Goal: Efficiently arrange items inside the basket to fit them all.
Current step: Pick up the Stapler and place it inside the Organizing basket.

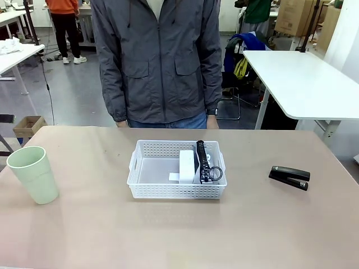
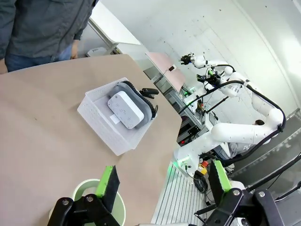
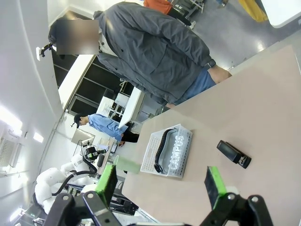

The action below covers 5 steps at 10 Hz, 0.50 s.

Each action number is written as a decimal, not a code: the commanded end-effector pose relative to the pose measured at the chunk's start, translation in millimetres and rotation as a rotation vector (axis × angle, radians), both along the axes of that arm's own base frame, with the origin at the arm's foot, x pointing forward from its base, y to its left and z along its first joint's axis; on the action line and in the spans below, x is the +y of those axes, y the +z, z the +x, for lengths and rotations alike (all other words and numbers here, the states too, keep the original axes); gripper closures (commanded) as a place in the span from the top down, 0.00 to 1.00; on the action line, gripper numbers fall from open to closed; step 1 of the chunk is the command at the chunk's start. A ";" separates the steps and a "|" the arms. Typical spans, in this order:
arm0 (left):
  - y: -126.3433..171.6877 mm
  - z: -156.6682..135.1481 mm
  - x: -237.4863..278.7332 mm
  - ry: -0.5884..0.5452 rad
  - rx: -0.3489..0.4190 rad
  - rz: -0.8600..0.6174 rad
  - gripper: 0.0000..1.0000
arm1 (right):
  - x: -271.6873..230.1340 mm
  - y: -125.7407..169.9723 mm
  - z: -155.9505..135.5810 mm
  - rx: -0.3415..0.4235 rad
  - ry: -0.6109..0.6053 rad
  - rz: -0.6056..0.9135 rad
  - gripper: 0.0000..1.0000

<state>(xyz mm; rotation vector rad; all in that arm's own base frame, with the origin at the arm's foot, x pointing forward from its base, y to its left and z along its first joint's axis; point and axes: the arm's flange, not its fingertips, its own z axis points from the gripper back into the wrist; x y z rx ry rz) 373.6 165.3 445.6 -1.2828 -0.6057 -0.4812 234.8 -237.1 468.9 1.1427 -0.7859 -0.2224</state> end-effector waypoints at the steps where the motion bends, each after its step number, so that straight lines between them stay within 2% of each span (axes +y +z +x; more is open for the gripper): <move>1: 2.2 -1.6 1.0 -0.012 -0.013 -0.005 1.00 | -0.4 0.3 1.3 -0.039 0.000 0.000 1.00; 5: 2.2 -1.6 1.0 -0.012 -0.013 -0.005 1.00 | -0.4 0.3 1.3 -0.039 0.000 0.000 1.00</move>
